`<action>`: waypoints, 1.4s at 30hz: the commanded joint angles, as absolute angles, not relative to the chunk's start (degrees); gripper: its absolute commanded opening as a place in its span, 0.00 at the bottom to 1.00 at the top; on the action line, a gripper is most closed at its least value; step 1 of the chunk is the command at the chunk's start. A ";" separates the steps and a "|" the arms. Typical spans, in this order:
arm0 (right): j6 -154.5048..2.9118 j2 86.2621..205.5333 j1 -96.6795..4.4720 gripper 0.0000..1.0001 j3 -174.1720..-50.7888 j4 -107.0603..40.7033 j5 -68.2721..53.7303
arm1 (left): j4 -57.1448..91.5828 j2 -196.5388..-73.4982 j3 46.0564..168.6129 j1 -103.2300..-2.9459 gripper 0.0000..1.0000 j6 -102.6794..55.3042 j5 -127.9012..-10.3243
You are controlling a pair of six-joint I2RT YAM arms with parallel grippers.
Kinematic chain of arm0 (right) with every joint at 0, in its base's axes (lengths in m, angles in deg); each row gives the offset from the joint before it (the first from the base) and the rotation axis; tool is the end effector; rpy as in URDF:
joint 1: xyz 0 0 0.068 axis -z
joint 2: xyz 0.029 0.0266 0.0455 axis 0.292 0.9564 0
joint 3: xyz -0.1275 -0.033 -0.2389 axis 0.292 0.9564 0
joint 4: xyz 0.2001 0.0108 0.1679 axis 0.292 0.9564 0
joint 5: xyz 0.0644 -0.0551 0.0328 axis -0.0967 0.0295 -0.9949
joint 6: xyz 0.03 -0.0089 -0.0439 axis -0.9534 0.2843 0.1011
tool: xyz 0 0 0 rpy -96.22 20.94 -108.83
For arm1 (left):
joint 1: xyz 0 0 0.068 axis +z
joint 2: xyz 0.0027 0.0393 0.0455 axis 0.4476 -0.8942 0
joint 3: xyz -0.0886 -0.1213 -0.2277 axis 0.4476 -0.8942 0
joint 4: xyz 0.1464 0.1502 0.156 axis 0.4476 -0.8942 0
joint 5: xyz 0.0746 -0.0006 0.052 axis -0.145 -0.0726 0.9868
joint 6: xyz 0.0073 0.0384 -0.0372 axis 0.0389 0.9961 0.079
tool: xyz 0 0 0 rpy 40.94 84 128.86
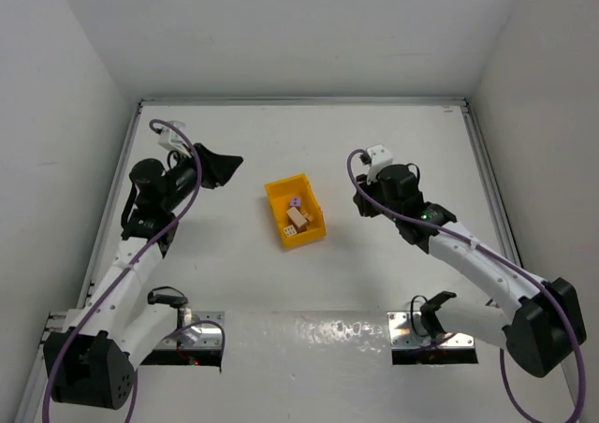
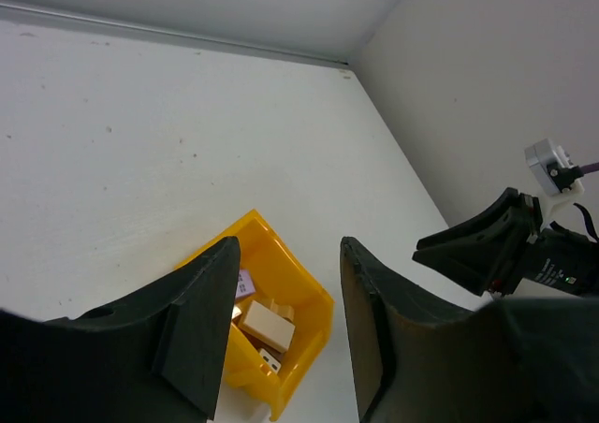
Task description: Build the wood block tower
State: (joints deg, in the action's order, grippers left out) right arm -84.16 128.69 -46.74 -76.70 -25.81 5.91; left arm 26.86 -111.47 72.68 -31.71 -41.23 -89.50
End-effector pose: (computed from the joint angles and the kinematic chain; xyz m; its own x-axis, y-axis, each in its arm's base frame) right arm 0.2141 0.1185 0.2476 -0.5545 -0.0169 -0.8320 -0.2880 0.9419 0.1728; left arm 0.2119 -0.0362 0.3138 -0.3098 -0.4010 -0.8621 0.4632 0.7282 -0.5052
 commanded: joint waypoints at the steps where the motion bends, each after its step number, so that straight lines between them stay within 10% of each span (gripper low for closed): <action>1: -82.87 126.08 -47.65 0.20 -78.86 -26.21 7.15 | 29.18 -110.68 74.19 -30.98 0.45 -40.76 -90.47; 3: -83.22 125.81 -48.09 0.00 -78.68 -26.13 6.18 | 28.83 -111.03 74.28 -30.98 0.43 -40.67 -90.82; 12: -82.08 133.36 -59.15 0.00 -85.53 -24.81 8.71 | 24.71 -108.13 74.54 -32.82 0.00 -39.10 -88.38; 19: -81.90 146.10 -65.84 0.16 -93.61 -24.37 12.76 | 6.68 -101.81 80.52 -37.92 0.00 -29.69 -61.31; 25: -82.25 157.87 -69.44 0.57 -103.02 -22.61 13.03 | 8.52 -97.06 78.58 -37.84 0.17 -29.16 -55.76; 42: -90.16 177.23 -71.56 0.40 -112.70 -24.19 12.40 | 5.54 -93.71 79.02 -39.33 0.35 -28.28 -50.04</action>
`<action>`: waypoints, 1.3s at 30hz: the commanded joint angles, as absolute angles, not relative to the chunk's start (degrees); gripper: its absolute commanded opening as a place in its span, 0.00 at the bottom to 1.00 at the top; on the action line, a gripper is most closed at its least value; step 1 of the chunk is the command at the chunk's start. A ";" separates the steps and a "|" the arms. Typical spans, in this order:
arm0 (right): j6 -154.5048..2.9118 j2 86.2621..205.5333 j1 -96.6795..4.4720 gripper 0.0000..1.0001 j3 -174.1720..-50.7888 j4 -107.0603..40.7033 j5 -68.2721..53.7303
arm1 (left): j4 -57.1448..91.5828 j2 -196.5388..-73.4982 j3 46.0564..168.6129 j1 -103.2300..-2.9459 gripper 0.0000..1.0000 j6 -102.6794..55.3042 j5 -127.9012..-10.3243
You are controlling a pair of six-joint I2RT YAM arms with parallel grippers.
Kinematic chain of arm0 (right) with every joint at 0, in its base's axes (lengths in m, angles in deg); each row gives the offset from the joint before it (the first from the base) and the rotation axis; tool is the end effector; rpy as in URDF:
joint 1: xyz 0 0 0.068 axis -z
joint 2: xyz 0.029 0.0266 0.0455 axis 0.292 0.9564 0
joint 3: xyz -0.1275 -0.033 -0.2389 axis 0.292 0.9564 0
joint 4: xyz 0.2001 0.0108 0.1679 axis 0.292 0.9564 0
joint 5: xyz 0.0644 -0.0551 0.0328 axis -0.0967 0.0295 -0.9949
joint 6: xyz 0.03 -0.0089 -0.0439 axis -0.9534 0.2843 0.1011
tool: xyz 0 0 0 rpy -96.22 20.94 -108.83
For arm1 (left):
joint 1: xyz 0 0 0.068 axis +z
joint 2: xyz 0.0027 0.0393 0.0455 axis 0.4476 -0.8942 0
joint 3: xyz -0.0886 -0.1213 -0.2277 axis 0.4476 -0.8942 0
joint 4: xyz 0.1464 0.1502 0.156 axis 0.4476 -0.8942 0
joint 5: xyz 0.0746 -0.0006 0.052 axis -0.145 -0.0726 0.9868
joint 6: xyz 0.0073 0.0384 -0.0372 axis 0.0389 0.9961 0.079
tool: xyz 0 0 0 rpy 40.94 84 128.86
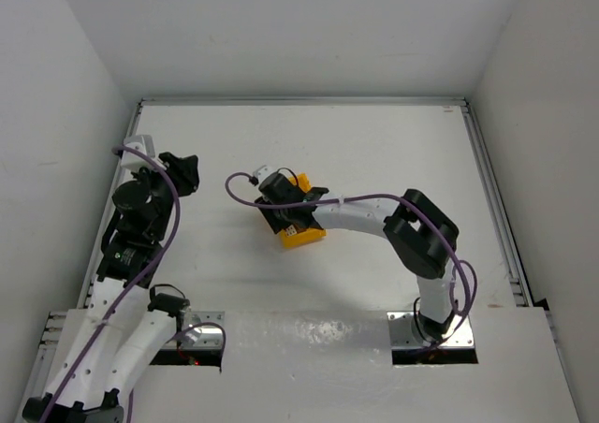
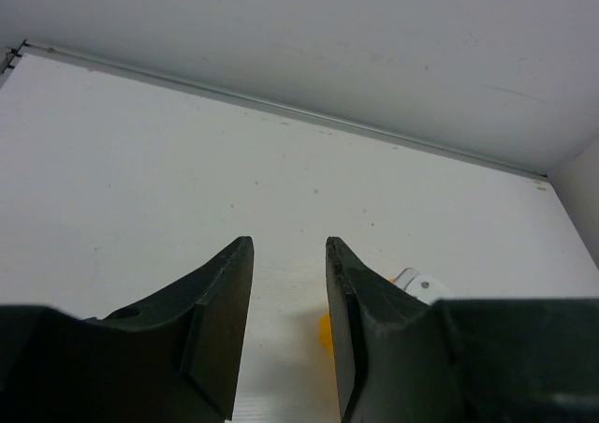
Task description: Build the wood block tower
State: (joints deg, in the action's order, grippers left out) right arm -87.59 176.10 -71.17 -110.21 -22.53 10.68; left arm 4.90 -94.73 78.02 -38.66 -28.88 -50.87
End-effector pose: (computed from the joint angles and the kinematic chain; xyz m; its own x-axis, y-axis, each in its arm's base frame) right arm 0.2492 0.3346 0.1738 -0.6522 -0.3676 -0.6630 -0.5502 0.8312 0.0804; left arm 0.1457 -0.0249 0.3531 -0.0511 -0.2797 -0.9587 0.0229 0.9594 -0.2811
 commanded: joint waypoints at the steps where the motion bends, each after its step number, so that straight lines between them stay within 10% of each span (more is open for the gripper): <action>1: -90.16 177.58 -71.56 0.38 -112.52 -24.28 12.76 | 5.54 -93.54 78.94 -39.42 0.35 -28.28 -50.21; 10: -92.09 178.73 -71.56 0.00 -111.91 -24.81 15.49 | 5.89 -92.75 78.58 -39.60 0.35 -28.10 -51.54; 23: -104.91 159.48 -68.31 0.00 -99.53 -41.32 0.57 | 6.15 -92.92 78.67 -40.12 0.35 -28.02 -51.89; 39: -142.33 163.24 -58.20 0.00 -81.68 -86.72 -23.43 | 6.50 -93.54 78.50 -40.48 0.35 -28.10 -52.33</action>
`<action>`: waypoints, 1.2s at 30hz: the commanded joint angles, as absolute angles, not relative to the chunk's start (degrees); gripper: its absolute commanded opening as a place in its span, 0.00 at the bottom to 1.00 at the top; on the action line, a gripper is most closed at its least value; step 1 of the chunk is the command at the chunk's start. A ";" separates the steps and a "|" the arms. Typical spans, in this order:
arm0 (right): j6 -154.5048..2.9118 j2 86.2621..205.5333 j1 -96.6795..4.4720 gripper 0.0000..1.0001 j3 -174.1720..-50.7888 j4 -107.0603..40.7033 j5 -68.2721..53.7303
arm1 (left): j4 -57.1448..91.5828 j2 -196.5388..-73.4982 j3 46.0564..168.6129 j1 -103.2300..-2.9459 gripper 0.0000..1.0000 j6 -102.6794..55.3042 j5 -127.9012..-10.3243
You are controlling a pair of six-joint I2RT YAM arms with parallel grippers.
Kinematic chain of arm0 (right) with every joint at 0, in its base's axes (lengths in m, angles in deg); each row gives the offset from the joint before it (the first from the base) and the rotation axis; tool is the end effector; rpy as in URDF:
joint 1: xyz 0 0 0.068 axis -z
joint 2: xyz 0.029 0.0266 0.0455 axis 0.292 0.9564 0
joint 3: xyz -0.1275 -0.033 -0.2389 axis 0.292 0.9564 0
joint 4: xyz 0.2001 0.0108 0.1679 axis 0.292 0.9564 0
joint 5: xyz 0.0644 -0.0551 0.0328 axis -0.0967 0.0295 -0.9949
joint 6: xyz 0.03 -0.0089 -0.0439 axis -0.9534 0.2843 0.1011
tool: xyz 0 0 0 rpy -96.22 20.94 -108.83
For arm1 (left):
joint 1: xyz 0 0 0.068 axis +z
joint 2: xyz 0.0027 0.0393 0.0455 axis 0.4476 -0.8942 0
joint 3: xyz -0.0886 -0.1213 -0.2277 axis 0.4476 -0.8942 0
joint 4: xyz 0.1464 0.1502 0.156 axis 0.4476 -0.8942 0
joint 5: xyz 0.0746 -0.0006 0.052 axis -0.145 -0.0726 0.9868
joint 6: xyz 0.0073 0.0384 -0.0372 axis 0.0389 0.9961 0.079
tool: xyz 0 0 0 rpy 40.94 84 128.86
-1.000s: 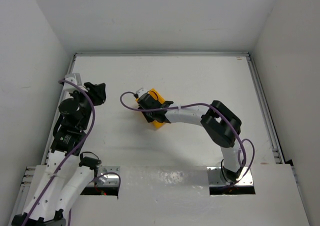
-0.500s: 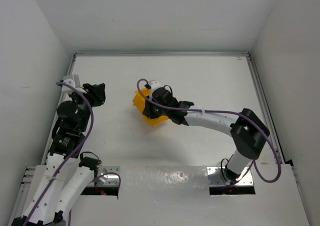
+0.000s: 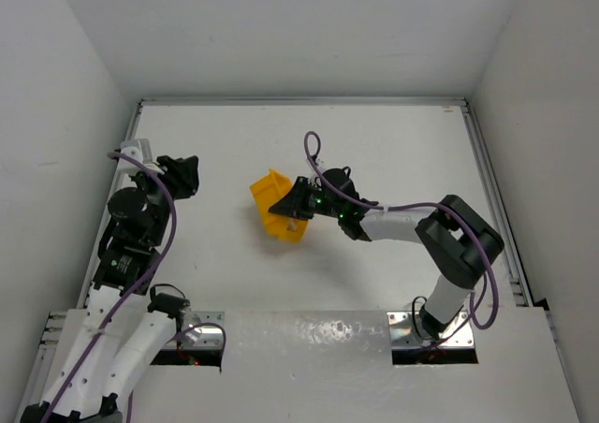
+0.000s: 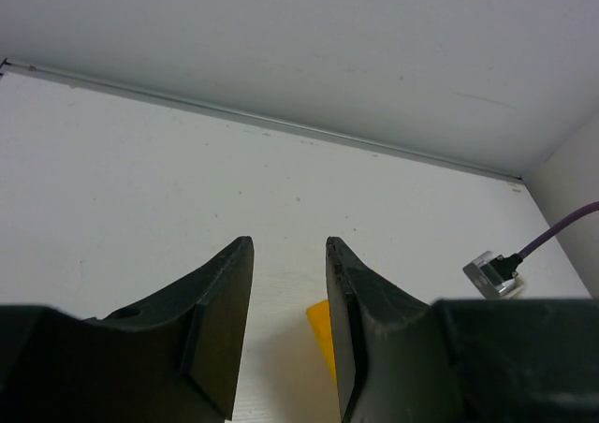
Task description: Build the wood block tower
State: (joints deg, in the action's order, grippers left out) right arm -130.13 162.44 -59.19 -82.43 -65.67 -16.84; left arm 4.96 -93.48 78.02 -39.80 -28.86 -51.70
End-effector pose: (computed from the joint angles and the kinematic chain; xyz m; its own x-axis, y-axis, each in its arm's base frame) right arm 0.2553 0.2458 0.1817 -0.8654 0.3446 -0.3638 -0.1857 0.4539 0.8715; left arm 0.1400 -0.0271 0.3559 -0.0395 -0.2831 -0.9583 0.0621 0.9565 -0.2851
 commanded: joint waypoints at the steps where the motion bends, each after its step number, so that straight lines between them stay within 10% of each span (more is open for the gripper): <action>1: -143.68 163.69 -57.85 0.00 -81.32 -88.51 -23.88 | 6.50 -93.63 78.50 -40.48 0.35 -28.10 -52.24; 36: -173.83 175.99 -49.58 0.00 -73.32 -130.81 -23.09 | 6.94 -95.65 78.23 -40.56 0.34 -28.28 -54.09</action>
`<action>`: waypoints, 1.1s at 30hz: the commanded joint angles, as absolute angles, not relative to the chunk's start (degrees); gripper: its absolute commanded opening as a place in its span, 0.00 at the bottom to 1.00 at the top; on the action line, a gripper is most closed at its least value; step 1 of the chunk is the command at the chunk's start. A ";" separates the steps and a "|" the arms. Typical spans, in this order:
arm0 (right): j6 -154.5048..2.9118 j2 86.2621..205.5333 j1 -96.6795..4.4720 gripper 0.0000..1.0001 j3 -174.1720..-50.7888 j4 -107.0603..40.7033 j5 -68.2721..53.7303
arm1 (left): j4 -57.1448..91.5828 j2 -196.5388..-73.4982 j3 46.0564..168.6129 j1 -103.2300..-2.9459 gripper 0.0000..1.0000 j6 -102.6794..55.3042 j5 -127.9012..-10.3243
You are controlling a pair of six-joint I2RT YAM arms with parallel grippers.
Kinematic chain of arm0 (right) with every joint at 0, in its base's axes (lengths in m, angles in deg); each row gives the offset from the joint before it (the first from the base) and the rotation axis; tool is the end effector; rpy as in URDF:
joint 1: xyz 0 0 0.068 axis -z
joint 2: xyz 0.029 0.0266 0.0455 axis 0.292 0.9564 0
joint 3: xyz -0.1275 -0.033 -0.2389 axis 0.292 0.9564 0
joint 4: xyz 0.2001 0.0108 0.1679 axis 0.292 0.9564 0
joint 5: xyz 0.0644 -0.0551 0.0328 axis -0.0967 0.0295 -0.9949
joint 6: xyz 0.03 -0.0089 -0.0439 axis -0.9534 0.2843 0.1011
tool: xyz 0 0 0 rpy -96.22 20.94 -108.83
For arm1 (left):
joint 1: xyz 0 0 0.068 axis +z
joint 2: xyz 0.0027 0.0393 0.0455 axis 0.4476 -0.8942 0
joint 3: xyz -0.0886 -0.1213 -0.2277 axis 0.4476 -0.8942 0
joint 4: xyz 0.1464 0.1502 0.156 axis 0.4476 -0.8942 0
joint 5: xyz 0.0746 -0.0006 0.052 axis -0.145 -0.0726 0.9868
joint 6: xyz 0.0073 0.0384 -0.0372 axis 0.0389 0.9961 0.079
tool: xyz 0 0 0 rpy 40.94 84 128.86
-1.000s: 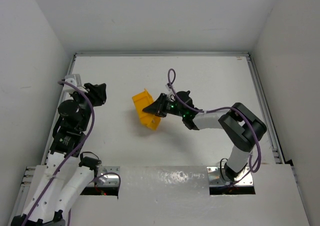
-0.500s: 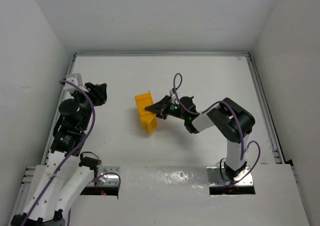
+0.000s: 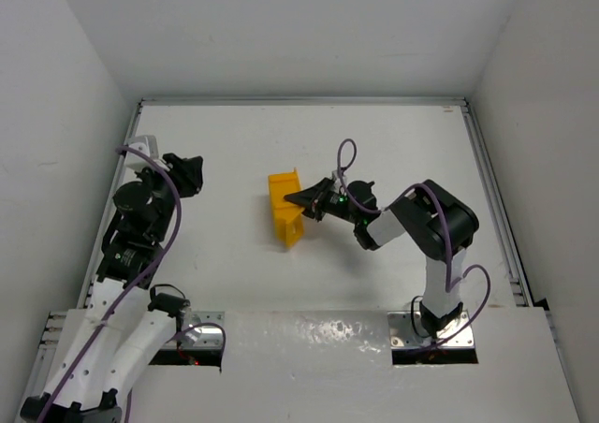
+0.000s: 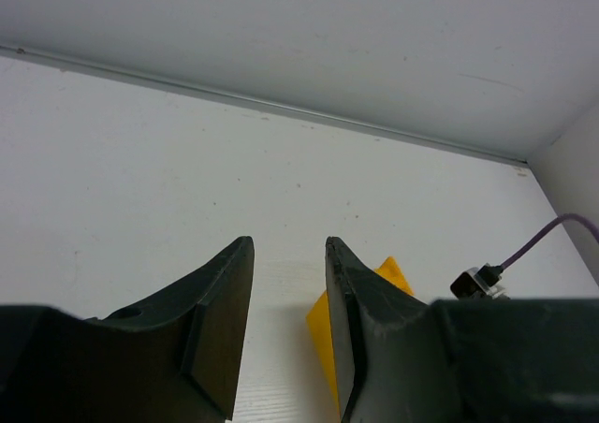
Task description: Build the wood block tower
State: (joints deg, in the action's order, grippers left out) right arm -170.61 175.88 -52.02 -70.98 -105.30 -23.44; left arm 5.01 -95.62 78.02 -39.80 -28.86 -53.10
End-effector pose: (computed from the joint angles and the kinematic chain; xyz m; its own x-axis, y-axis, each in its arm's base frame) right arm 0.2658 0.2039 0.1247 -0.8213 0.5186 0.2378 0.2476 -0.0516 0.9675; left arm 0.1487 -0.0300 0.3512 -0.0805 -0.2745 -0.9582 0.0754 0.9569 -0.2804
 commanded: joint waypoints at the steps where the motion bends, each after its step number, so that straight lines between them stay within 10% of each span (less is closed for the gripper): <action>1: -172.44 174.87 -50.11 0.00 -71.75 -130.72 -23.18 | 6.77 -95.47 78.14 -40.56 0.34 -28.19 -53.13; 33: -168.50 171.27 -54.83 0.00 -71.59 -130.63 -20.02 | 6.77 -98.90 78.14 -41.18 0.34 -28.46 -54.54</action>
State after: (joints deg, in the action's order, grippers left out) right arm -169.29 173.09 -52.26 -72.68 -104.95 -20.78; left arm 5.09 -98.77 77.86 -40.22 -28.88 -55.53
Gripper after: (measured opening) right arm 0.133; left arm 0.341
